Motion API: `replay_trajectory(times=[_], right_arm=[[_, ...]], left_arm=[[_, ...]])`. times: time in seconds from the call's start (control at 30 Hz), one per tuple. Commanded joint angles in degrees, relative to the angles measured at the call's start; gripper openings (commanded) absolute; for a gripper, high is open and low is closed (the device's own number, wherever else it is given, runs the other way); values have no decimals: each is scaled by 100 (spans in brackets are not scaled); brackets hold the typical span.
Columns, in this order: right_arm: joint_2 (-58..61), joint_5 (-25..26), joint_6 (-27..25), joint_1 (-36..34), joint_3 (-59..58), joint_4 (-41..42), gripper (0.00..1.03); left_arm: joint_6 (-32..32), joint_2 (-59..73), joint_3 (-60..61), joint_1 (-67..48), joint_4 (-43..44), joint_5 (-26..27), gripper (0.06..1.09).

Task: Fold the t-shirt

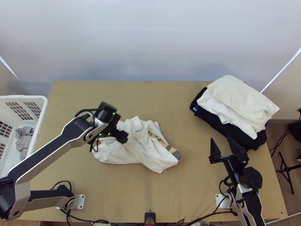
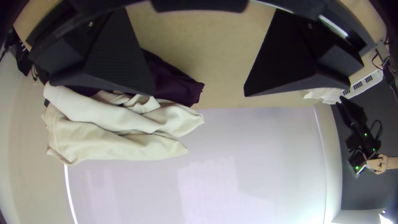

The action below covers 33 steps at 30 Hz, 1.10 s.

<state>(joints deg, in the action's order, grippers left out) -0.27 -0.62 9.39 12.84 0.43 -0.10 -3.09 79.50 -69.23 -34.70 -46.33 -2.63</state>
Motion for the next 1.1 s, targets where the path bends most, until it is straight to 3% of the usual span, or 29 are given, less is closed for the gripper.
replay_trajectory(times=[0.0, 0.17, 0.93, 0.97, 1.0, 1.07], right_arm=[[1, 1, -7, -1, 1, 1, 99], [1, 1, -7, -1, 1, 1, 99], [1, 1, -7, 8, 1, 1, 99], [1, 1, -7, -1, 1, 1, 99], [1, 1, -7, -1, 1, 1, 99], [1, 1, -7, -1, 1, 1, 99]], left_arm=[[19, -313, 999, 411, -105, 299, 103], [-148, -313, 1122, 279, 212, 299, 82], [-825, 830, 323, -345, 317, 299, 81], [-868, 874, 314, -345, 335, 299, 74], [-956, 874, 296, -336, 458, 290, 57], [-1229, 812, 296, -204, 924, 167, 9]])
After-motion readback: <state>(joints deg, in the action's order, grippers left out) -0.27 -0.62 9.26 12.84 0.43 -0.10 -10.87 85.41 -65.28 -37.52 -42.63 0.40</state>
